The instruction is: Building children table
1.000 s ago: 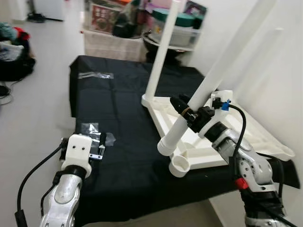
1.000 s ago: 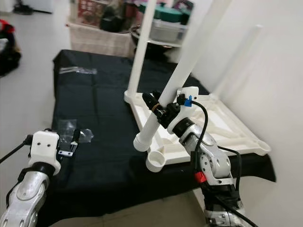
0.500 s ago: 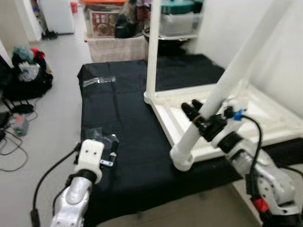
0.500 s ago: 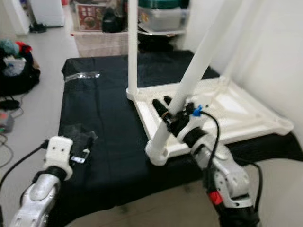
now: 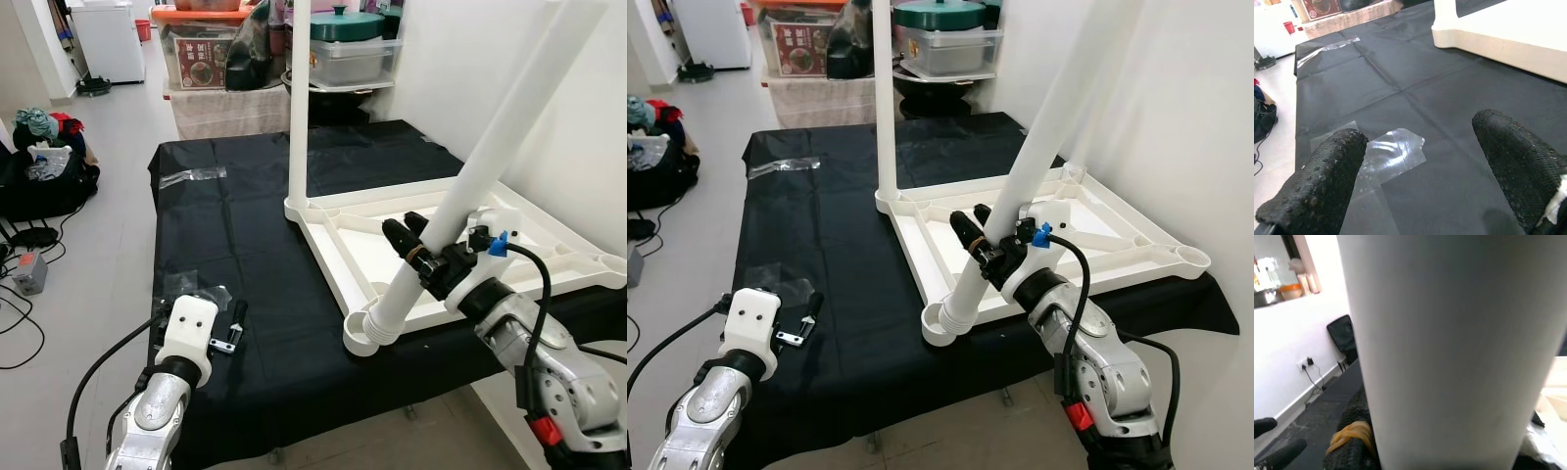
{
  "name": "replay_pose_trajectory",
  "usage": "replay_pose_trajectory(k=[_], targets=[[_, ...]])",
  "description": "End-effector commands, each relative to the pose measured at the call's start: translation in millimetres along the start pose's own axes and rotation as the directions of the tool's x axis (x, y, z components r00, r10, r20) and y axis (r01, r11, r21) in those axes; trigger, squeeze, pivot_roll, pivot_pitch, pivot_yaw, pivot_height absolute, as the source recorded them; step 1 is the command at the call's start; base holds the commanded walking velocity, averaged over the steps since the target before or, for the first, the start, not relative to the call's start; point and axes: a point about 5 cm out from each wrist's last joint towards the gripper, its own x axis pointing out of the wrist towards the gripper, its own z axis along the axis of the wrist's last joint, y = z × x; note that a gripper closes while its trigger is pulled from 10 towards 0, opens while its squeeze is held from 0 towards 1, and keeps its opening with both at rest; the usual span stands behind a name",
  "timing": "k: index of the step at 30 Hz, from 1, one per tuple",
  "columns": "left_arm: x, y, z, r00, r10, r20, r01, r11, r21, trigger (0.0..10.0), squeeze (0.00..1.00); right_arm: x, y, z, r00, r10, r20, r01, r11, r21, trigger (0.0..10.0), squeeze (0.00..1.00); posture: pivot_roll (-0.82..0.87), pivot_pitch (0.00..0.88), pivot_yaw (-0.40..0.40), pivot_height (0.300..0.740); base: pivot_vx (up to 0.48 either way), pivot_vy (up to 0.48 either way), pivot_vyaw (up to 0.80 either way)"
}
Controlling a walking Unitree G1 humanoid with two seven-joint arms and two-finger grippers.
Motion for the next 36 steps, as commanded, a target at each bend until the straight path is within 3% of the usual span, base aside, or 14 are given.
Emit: replay_pose_trajectory(k=[1,10,18,27,36], targets=[[0.0,0.1,-3,1.000,0.003,-0.008,-0.003,1.000,-0.007,10.0,0.00,4.1,1.7,-4,1.000,0.018,-0.019,-0.018,1.000,-0.005,0.0,0.00,0.04,0.000,-0.079,0.740,0.000,0.000,0.00],[-0.1,0.0,-1,1.000,0.012,0.001,-0.012,1.000,-0.003,10.0,0.00,16.5,4.0,-2,0.999,0.052,-0.015,-0.052,0.998,-0.027,0.0,0.00,0.06,0.000,-0.107,0.740,0.000,-0.068,0.00],[-0.5,-3.7,-2,1.000,0.011,0.004,-0.011,1.000,-0.007,10.0,0.00,21.0,9.2,-9,0.998,0.052,-0.027,-0.054,0.996,-0.076,0.0,0.00,0.07,0.000,-0.114,0.740,0.000,-0.446,0.80],[-1.7,-2.9,-1,0.999,0.037,0.024,-0.036,0.998,-0.045,10.0,0.00,23.1,-3.3,-6,1.000,0.007,-0.004,-0.007,0.999,-0.041,0.0,0.00,0.08,0.000,-0.128,0.740,0.000,0.000,0.09],[0.1,2.7,3,0.998,0.048,0.039,-0.046,0.998,-0.045,10.0,0.02,26.2,-0.9,-5,1.000,0.000,0.029,0.001,0.999,-0.036,0.0,0.00,0.08,0.000,-0.127,0.740,0.345,0.000,0.00]])
